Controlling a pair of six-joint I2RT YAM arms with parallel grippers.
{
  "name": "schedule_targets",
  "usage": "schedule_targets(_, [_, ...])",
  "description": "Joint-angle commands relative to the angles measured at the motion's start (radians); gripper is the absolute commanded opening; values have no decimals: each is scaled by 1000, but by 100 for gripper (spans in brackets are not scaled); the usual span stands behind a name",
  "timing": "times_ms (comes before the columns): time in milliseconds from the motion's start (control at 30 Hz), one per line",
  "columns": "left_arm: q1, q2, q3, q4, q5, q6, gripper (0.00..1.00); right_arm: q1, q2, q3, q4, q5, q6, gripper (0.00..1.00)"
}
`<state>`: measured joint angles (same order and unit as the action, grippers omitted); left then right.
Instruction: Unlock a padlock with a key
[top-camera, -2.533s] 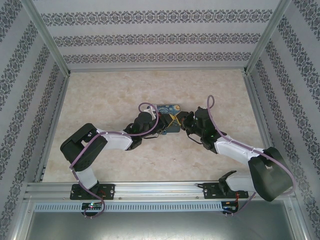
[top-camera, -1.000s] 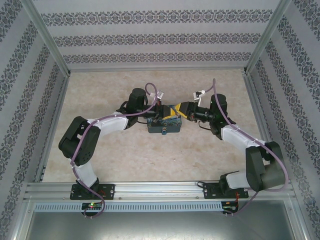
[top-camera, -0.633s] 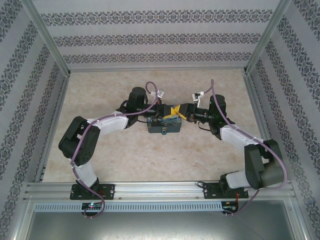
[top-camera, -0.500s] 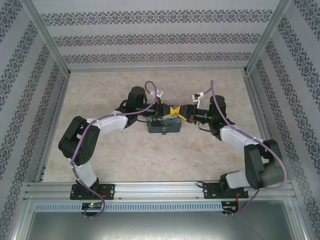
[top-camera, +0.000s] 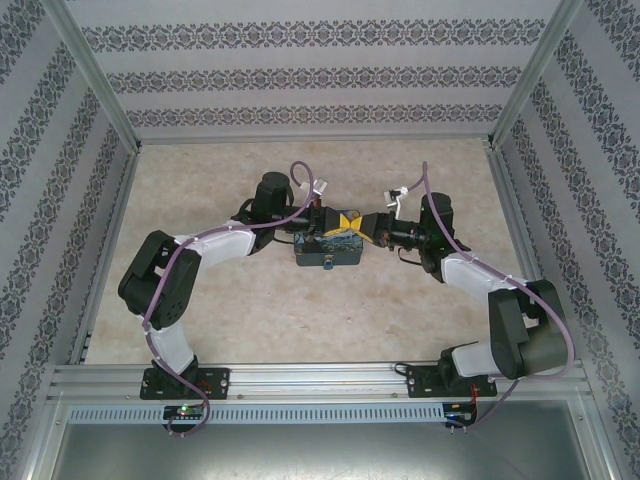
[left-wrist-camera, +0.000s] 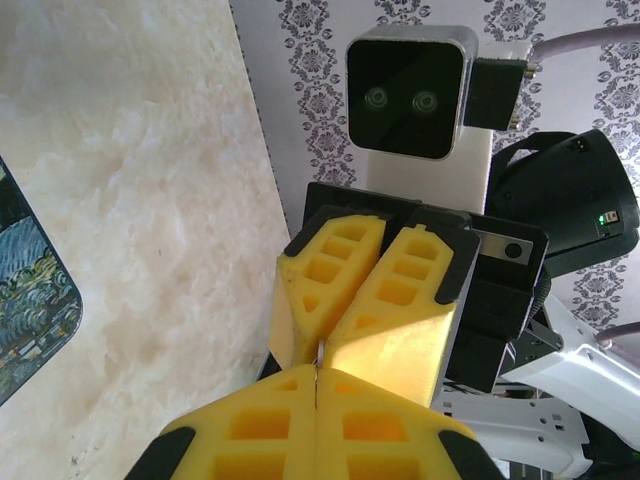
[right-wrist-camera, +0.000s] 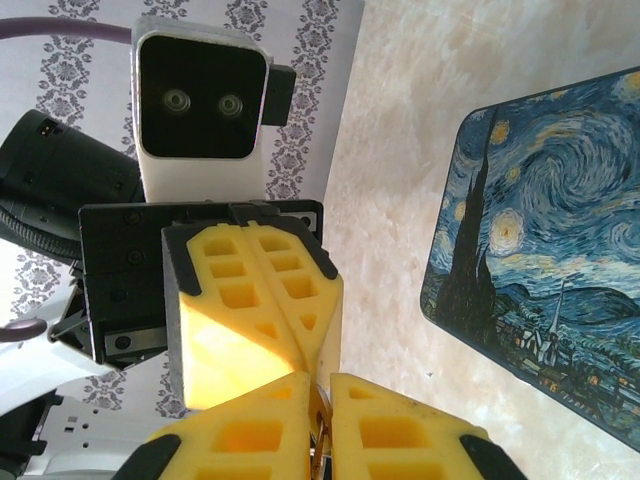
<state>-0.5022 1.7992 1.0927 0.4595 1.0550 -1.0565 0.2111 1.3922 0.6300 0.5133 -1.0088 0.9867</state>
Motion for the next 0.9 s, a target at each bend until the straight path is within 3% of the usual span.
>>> schedule_targets(0, [15,18,43,4,20,29,0,-5,-22,-18,19,-42,-36,11])
schedule_targets(233, [16,32,56,-10,26,37,0,-9,-24,-24,20,-48,-41,0])
schedule_targets(867, [27,49,68,-24,-57,9,0,8,-41,-42,19,-65,-53,0])
